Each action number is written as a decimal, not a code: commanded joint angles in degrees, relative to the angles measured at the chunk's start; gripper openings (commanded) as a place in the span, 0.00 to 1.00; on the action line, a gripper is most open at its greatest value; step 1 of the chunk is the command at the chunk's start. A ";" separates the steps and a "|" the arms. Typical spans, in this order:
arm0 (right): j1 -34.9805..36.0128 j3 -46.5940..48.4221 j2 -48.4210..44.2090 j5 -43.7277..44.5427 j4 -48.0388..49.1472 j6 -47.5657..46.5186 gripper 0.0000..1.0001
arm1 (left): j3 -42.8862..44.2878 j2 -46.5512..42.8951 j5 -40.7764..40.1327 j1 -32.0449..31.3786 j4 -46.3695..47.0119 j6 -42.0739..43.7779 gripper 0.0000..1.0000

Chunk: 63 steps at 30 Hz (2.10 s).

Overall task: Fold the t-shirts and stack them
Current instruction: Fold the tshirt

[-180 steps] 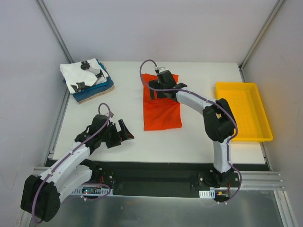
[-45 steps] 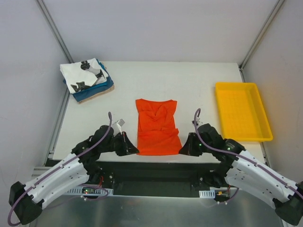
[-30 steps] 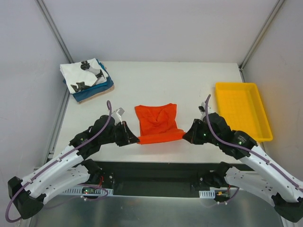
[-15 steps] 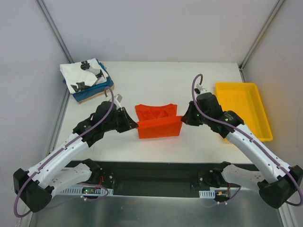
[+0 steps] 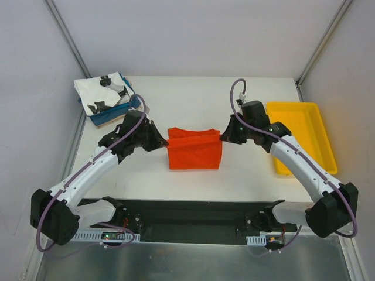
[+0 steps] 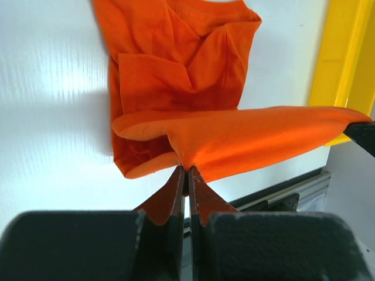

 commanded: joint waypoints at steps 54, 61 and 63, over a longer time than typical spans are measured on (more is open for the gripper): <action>2.69 -20.30 -21.86 12.88 7.96 -0.94 0.97 | 14.56 33.93 6.20 8.76 3.98 13.02 0.99; 2.78 -27.08 -37.45 21.32 3.66 1.18 0.97 | 17.99 42.81 6.83 7.97 4.07 13.64 0.99; 2.69 -26.99 -38.69 22.99 2.16 1.00 0.97 | 18.26 43.96 6.04 6.84 3.98 13.29 0.99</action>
